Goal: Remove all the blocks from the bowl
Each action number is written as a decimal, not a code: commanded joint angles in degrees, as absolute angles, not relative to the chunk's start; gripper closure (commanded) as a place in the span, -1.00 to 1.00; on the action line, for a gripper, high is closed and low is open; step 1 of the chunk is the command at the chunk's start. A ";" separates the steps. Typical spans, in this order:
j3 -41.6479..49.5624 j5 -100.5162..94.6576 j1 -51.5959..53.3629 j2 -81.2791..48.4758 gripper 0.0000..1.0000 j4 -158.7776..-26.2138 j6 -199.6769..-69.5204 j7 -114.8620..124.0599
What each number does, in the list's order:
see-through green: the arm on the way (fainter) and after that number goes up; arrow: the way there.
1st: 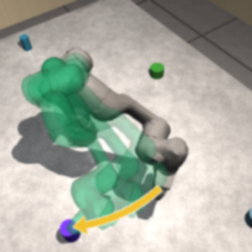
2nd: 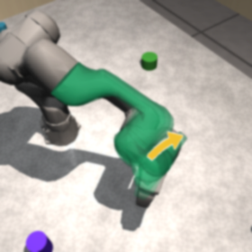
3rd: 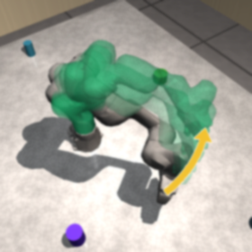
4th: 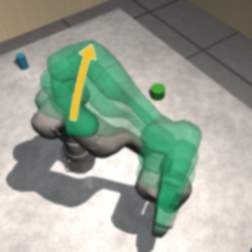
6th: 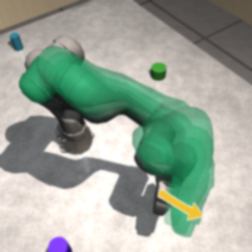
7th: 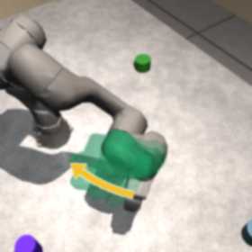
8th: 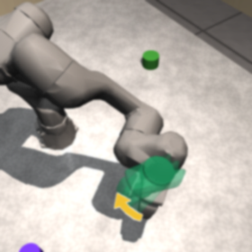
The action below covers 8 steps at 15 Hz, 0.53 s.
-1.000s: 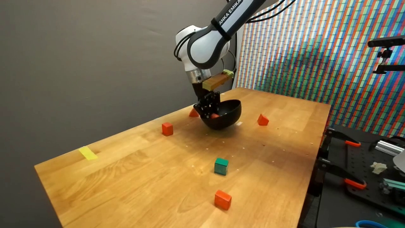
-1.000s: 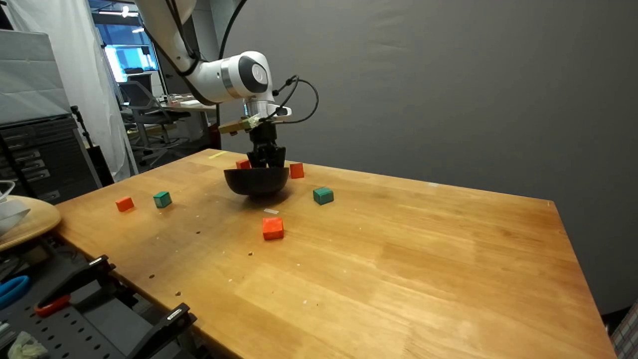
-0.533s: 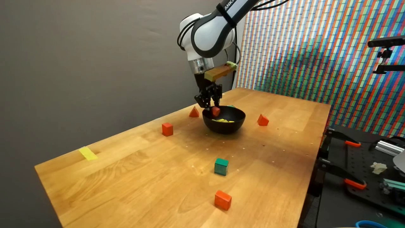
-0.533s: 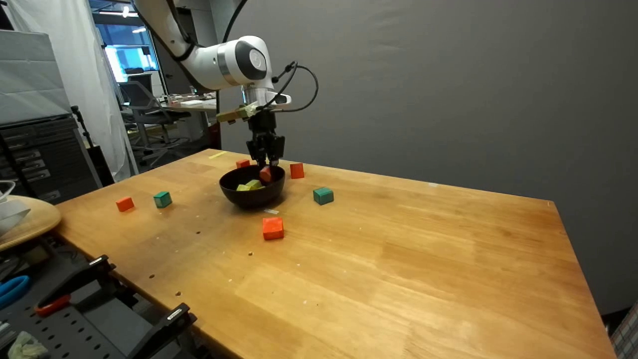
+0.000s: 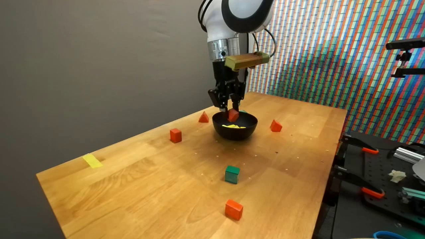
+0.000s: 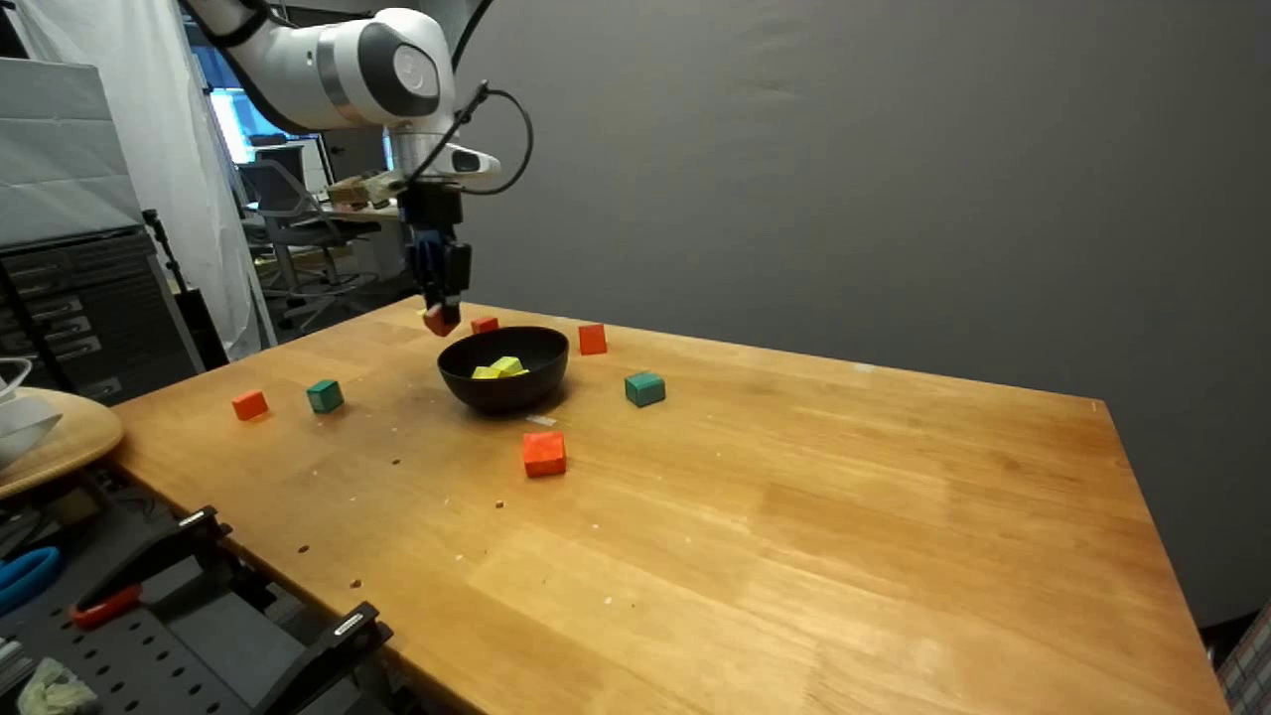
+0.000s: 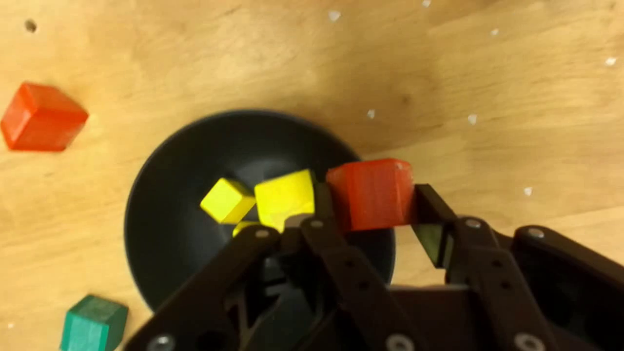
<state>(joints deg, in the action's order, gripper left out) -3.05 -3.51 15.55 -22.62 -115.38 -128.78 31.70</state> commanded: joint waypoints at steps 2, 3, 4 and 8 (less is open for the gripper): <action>-5.45 0.65 18.28 -13.38 0.60 -133.11 -140.75 43.23; -5.90 0.64 18.95 -12.23 0.60 -136.51 -143.46 45.88; -6.17 0.19 19.66 -11.07 0.60 -139.99 -146.32 48.85; -5.47 -6.05 22.90 -7.05 -0.40 -154.01 -158.80 62.58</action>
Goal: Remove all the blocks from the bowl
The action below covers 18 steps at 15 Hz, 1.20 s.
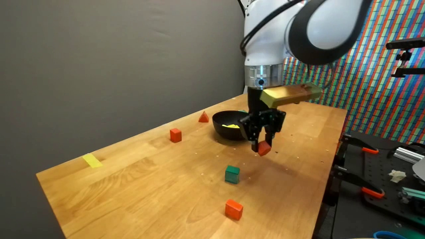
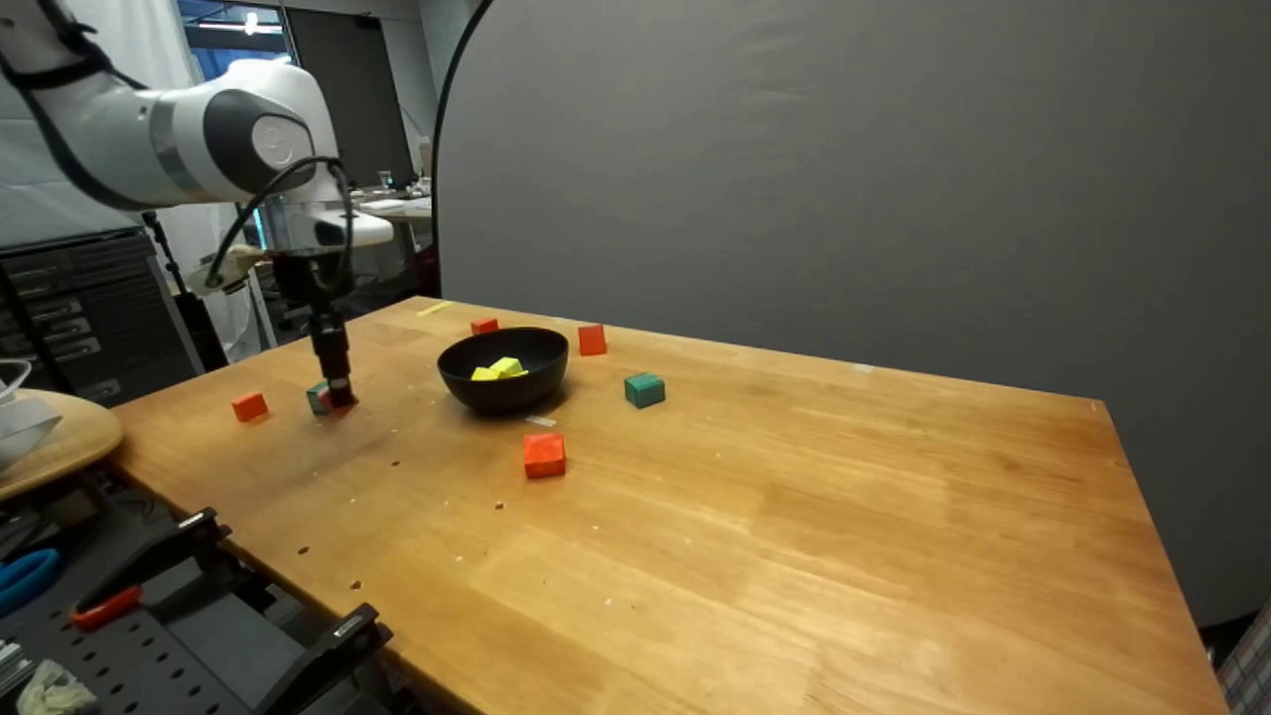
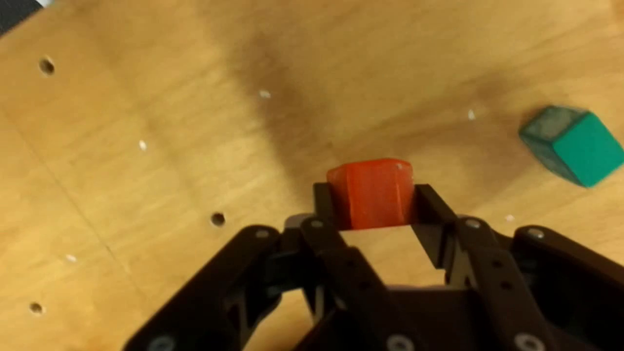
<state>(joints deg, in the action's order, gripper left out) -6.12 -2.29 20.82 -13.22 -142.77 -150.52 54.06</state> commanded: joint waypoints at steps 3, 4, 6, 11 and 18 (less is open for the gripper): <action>-5.05 -11.09 24.23 -4.50 -0.69 -162.63 -167.31 69.55; -2.80 -15.14 26.12 -2.91 -0.82 -165.06 -169.79 73.51; 2.65 -26.59 29.79 -3.26 -1.00 -160.25 -167.60 82.50; 3.81 -36.31 28.60 -3.00 -0.99 -157.63 -166.59 86.06; -5.93 -27.67 19.02 -9.74 -1.00 -153.97 -167.98 63.06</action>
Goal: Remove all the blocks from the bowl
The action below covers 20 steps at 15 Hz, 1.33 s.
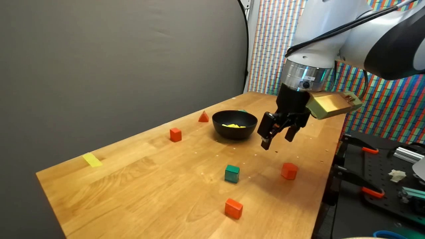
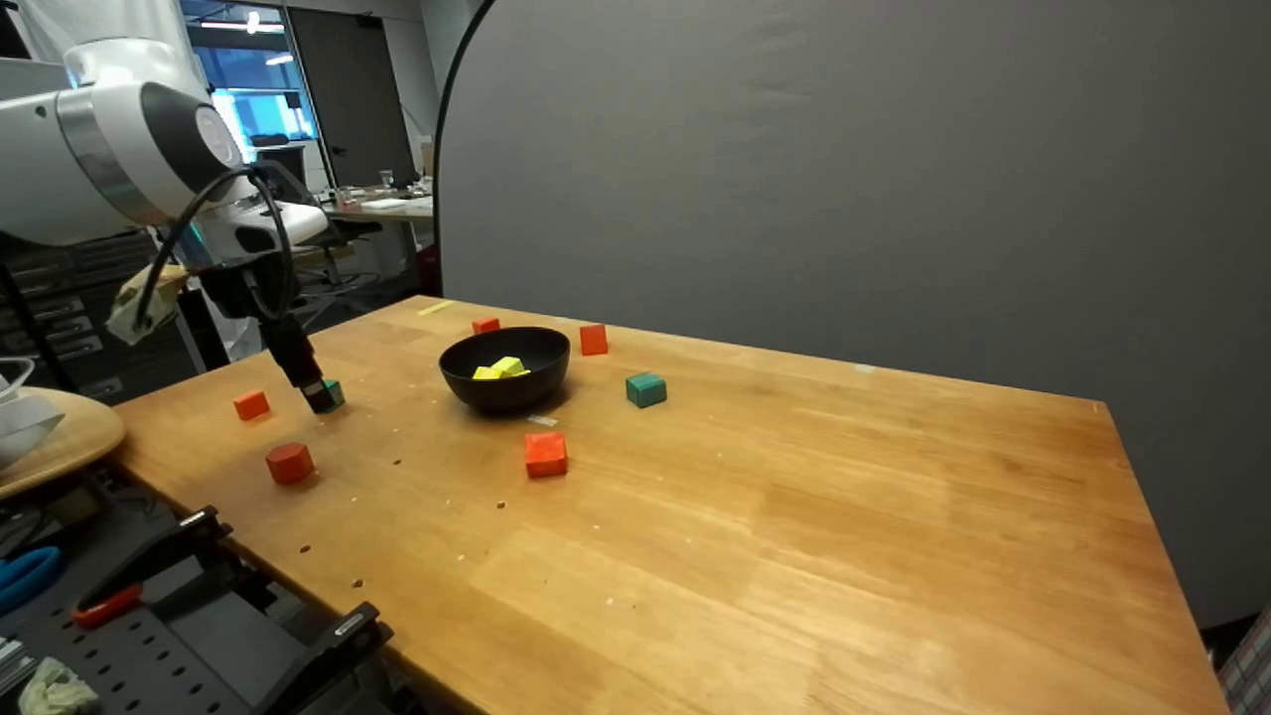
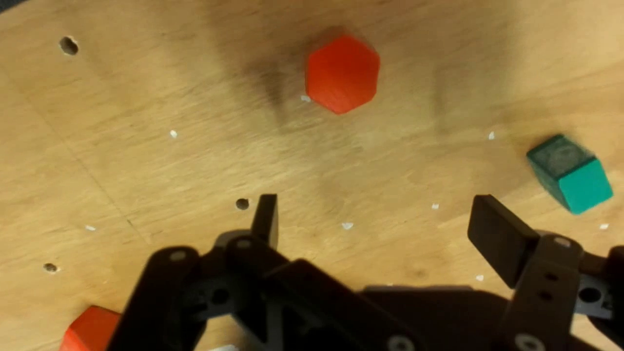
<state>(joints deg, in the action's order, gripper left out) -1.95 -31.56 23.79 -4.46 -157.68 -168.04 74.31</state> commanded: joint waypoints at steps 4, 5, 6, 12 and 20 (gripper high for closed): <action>-13.17 -20.81 9.54 -11.28 -1.00 -146.48 -150.76 46.36; -13.29 -23.79 10.87 -11.04 -1.00 -150.59 -157.67 53.77; -10.27 -21.29 13.10 -11.00 -1.00 -148.86 -154.43 49.48; -16.71 -4.54 4.08 -7.93 -1.00 -148.46 -162.35 30.03; -17.16 9.98 -0.02 -8.36 -1.00 -143.22 -165.10 7.98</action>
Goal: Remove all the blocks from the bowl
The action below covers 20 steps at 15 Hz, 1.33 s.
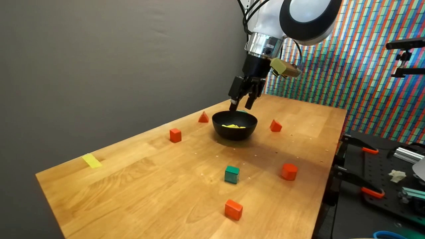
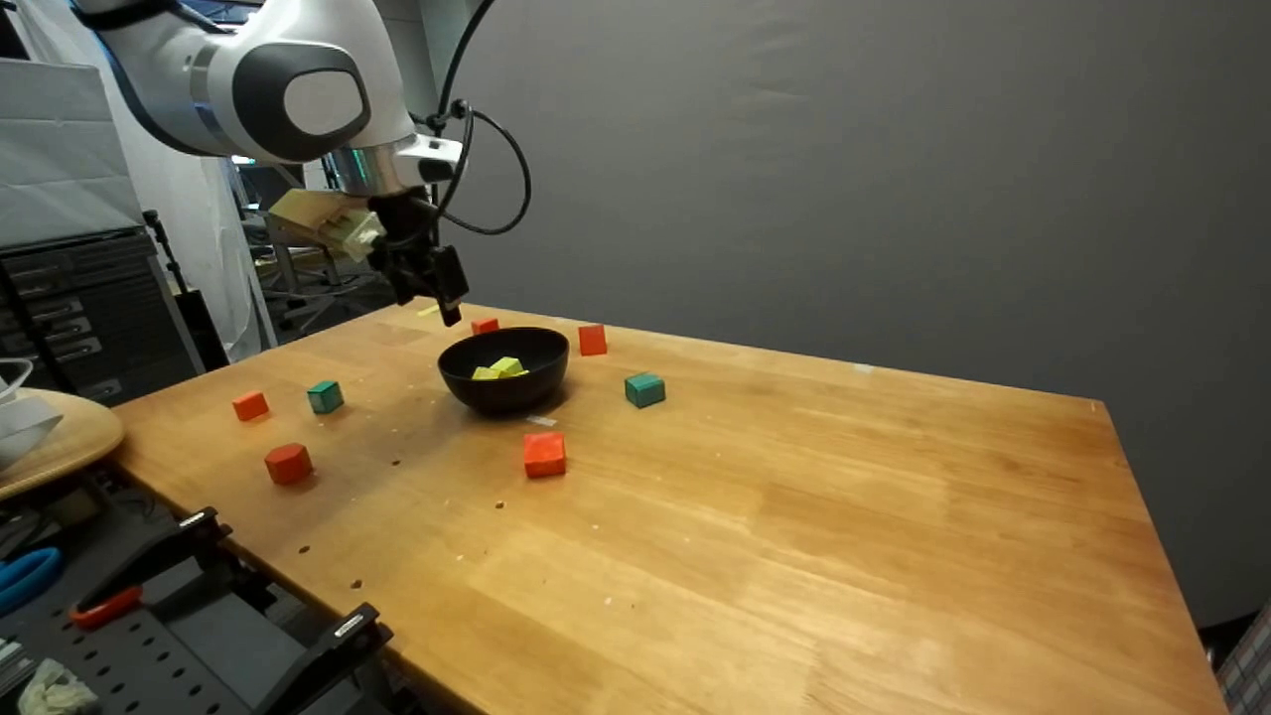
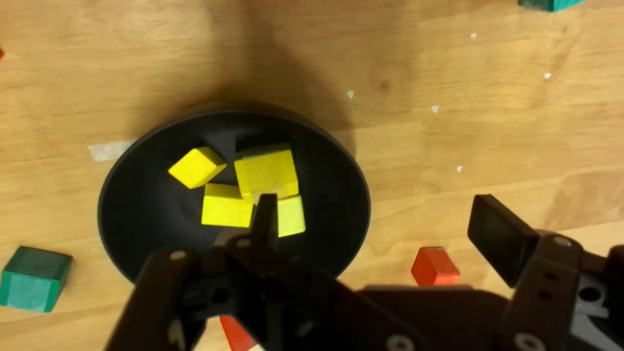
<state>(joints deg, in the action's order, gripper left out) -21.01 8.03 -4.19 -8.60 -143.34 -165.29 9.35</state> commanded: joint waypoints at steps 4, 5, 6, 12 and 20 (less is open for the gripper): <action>-14.86 9.28 2.47 -11.41 -1.00 -143.17 -168.55 6.93; -14.54 9.66 2.61 -12.93 -1.00 -142.62 -169.31 5.88; -12.23 6.77 3.71 -14.23 -1.00 -142.61 -171.85 6.87; -0.05 -2.56 9.76 -21.78 -1.00 -137.63 -180.56 6.84; 2.57 -3.29 12.99 -29.20 -1.00 -128.72 -176.26 4.61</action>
